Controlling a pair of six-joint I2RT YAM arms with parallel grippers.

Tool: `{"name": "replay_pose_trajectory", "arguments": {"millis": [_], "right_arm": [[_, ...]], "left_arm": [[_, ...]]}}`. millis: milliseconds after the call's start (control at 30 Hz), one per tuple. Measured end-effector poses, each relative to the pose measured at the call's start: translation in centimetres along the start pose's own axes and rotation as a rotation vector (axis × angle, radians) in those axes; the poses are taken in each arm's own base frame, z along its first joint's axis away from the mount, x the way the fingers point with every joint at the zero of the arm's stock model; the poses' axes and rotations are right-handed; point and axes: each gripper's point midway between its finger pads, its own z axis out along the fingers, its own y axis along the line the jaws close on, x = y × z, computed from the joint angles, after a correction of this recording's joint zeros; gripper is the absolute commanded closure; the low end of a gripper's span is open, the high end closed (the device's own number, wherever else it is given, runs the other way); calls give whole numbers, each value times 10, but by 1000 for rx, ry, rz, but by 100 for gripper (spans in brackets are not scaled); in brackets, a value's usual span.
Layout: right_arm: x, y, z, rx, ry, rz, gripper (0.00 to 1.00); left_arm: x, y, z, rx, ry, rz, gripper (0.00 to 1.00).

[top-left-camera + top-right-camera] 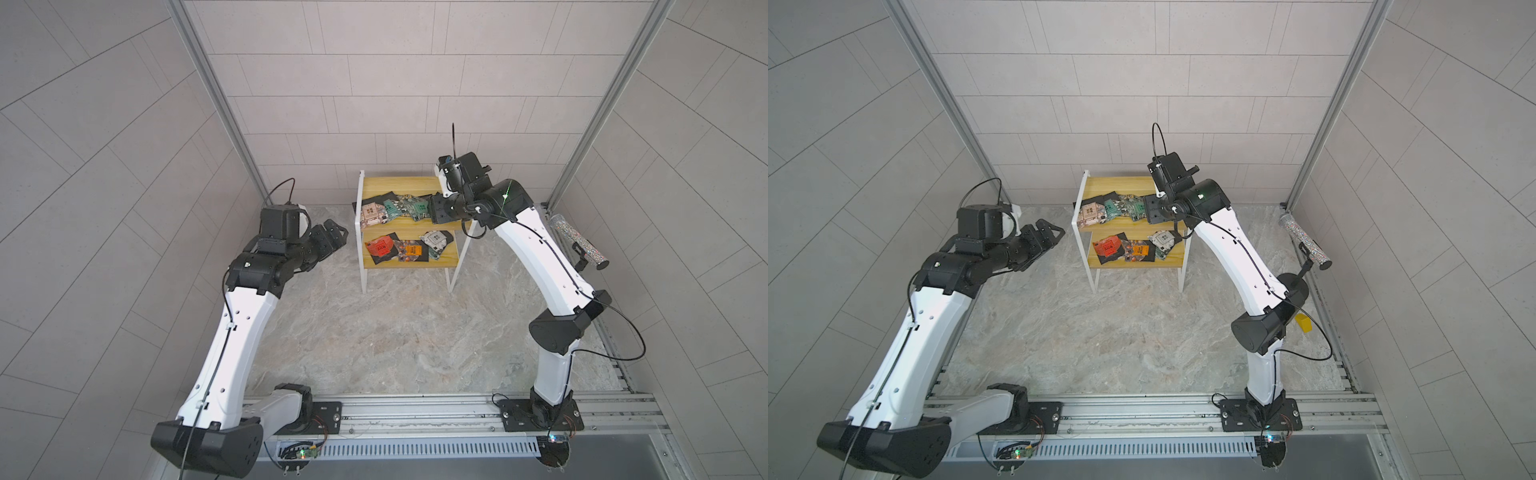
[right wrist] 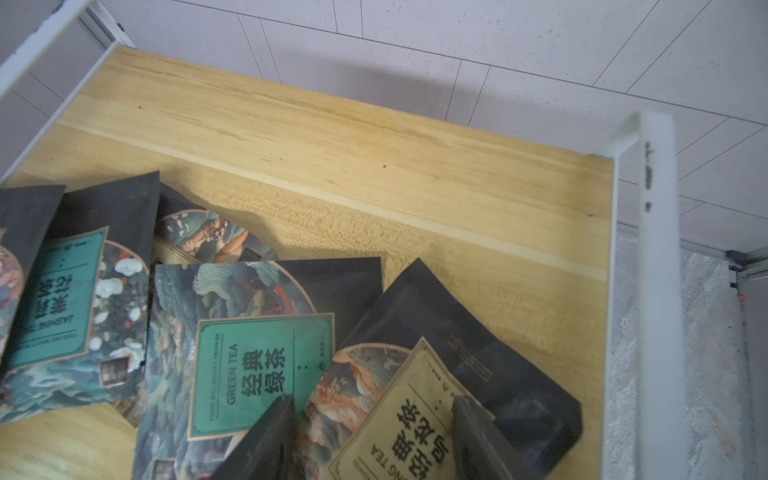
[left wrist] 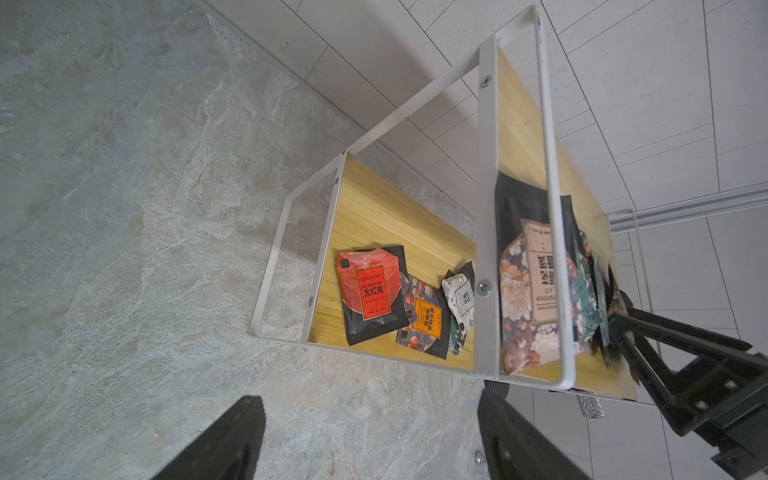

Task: Remove the tea bags from the shelf
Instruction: Pick up the tea bag from the shelf.

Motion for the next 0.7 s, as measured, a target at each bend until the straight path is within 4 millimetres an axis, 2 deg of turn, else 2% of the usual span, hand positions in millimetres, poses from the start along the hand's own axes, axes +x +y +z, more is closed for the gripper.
{"name": "replay_pose_trajectory", "arguments": {"millis": [300, 533, 633, 700], "right_arm": [[-1, 1, -2, -7, -1, 4, 51], [-3, -1, -17, -8, -4, -3, 57], [-9, -2, -25, -13, -25, -2, 64], [-13, -2, -30, -16, -39, -7, 72]], "left_arm": [[3, 1, 2, 2, 11, -2, 12], [4, 1, 2, 4, 15, -14, 12], [4, 1, 2, 5, 17, -26, 12], [4, 1, 2, 7, 17, -29, 12]]}}
